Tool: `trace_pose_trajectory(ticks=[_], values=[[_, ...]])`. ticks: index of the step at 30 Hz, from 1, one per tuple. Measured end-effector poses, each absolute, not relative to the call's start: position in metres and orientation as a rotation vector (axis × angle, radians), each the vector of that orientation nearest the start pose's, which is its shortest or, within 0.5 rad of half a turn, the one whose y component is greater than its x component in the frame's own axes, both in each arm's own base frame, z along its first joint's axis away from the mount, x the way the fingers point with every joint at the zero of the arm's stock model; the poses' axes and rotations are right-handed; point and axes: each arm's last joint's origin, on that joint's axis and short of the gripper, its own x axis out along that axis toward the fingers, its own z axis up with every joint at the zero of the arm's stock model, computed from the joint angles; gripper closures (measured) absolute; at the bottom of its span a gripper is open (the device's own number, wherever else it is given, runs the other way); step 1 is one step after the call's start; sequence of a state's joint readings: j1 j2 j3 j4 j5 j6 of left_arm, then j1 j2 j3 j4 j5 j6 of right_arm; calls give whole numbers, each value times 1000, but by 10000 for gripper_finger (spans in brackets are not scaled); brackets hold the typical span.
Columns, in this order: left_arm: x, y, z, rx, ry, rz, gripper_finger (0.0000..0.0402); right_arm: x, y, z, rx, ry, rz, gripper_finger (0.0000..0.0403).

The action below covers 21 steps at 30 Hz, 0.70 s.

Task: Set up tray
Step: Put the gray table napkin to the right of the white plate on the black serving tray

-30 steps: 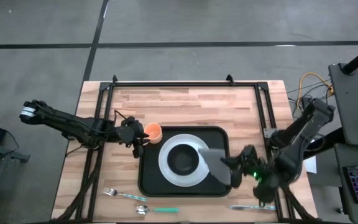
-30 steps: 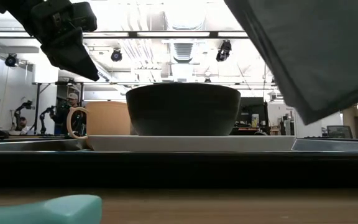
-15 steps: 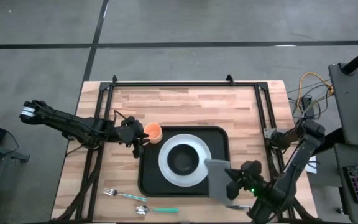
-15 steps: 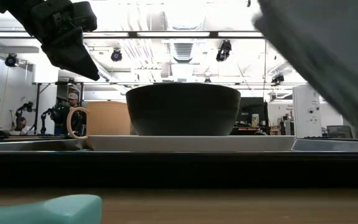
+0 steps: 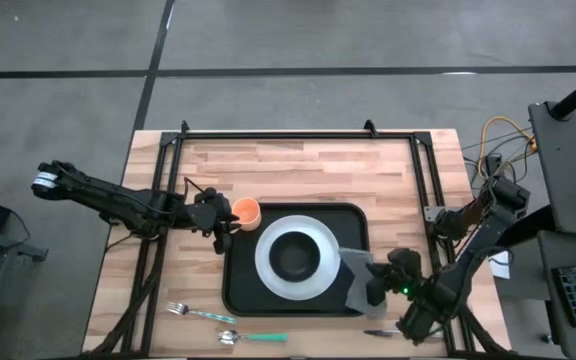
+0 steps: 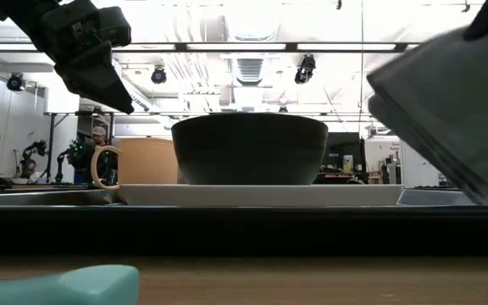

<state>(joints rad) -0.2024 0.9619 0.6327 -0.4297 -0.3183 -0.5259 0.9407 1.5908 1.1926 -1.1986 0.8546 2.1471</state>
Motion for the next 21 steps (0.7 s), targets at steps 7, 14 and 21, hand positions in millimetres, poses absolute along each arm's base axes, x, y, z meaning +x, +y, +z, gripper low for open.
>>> trace_pose_trajectory(ticks=[7, 14, 21], values=[[187, -29, 232, -308, 681, 300, 315, 159, 177, 245, 759, 467, -738, 395], [189, -29, 230, -313, 693, 306, 315, 145, 139, 213, 864, 451, -700, 395], [195, -31, 221, -297, 740, 318, 315, 160, 112, 177, 889, 503, -628, 395]])
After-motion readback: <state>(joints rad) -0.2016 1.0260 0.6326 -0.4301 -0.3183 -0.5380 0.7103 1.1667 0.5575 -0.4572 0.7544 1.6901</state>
